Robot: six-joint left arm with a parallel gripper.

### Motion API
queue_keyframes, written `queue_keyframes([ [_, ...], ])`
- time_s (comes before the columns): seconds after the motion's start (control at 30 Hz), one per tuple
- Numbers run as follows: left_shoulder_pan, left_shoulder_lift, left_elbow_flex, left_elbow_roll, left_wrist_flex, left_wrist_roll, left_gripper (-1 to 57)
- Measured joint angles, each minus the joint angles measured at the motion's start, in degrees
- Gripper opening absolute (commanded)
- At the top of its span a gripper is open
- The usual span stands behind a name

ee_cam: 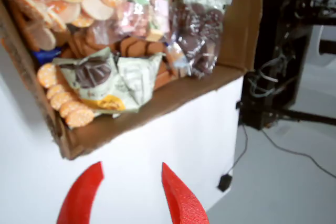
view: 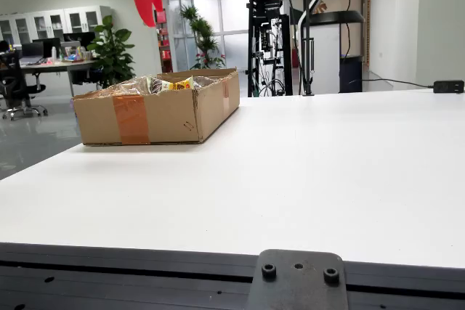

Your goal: Grasp a snack and put it in the bin.

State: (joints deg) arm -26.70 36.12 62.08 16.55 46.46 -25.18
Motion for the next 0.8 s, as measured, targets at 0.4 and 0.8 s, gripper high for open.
queue_keyframes([
  [0.4, -8.35, -17.10, 19.31, 1.92, 0.77, -3.74, 8.6],
  [0.8, -24.06, -20.07, 23.88, 1.83, 6.37, -3.12, 0.6],
])
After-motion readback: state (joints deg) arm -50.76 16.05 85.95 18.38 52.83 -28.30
